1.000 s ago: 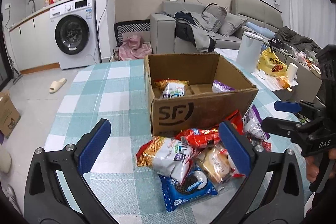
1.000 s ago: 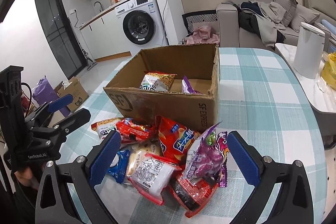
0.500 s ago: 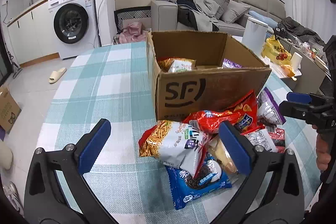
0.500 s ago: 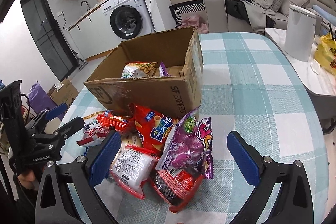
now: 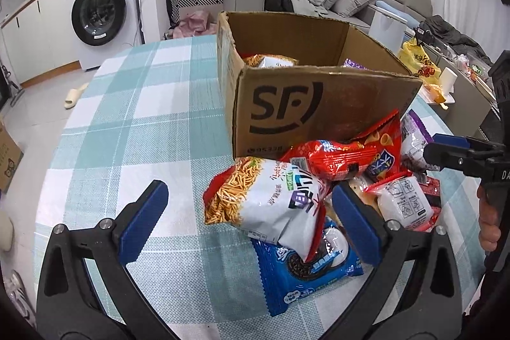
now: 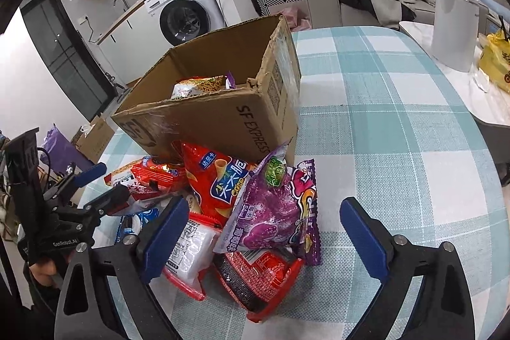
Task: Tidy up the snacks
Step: 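Move both grippers back toward the remaining snack pile, then grasp the white noodle bag with left gripper while right grasps another purple candy bag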
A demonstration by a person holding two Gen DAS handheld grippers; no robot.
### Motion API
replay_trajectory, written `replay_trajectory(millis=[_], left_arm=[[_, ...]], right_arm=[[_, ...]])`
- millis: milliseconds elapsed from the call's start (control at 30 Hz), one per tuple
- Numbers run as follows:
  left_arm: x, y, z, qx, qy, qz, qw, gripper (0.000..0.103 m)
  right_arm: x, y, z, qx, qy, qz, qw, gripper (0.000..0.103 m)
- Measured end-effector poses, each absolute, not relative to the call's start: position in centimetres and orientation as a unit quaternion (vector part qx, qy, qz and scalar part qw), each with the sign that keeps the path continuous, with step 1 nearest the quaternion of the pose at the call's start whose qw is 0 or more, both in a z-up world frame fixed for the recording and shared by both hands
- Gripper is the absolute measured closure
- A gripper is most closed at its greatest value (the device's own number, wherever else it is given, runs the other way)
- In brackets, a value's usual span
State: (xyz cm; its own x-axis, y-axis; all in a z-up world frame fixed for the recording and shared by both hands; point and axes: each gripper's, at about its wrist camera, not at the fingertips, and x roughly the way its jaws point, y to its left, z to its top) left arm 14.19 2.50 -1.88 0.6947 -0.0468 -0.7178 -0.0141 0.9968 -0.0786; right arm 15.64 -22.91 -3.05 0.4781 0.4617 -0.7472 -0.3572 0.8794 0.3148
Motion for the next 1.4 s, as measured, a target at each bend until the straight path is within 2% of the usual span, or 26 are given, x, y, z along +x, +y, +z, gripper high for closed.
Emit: replay_trajectory(millis=[133,867,1200,1300,1400], left_arm=[[14.6,2.7,-2.4,-0.044,0.394,-0.009,0.918,0.001],[17.1,3.4,-4.9,-0.078,0.423,-0.036,0.902,0.001],[17.7,3.2,-5.4,-0.080,0.426,-0.043,0.900,0.001],[17.7,3.2,-5.4,-0.085,0.423,-0.048,0.901,0.004],[17.8,3.4,-5.5,-0.094,0.422,-0.062,0.900,0.016]], right_arm=[[15.9,-22.9,-3.6,0.060,0.459,0.239,0.854,0.013],[16.4,-22.4,-5.3,0.056,0.473,0.244,0.845,0.019],[16.8,-22.9,-5.8,0.068,0.475,0.236,0.845,0.032],[16.8,-22.9,-5.9,0.075,0.473,0.237,0.845,0.036],[16.8,-22.8,-6.1,0.072,0.474,0.237,0.845,0.039]])
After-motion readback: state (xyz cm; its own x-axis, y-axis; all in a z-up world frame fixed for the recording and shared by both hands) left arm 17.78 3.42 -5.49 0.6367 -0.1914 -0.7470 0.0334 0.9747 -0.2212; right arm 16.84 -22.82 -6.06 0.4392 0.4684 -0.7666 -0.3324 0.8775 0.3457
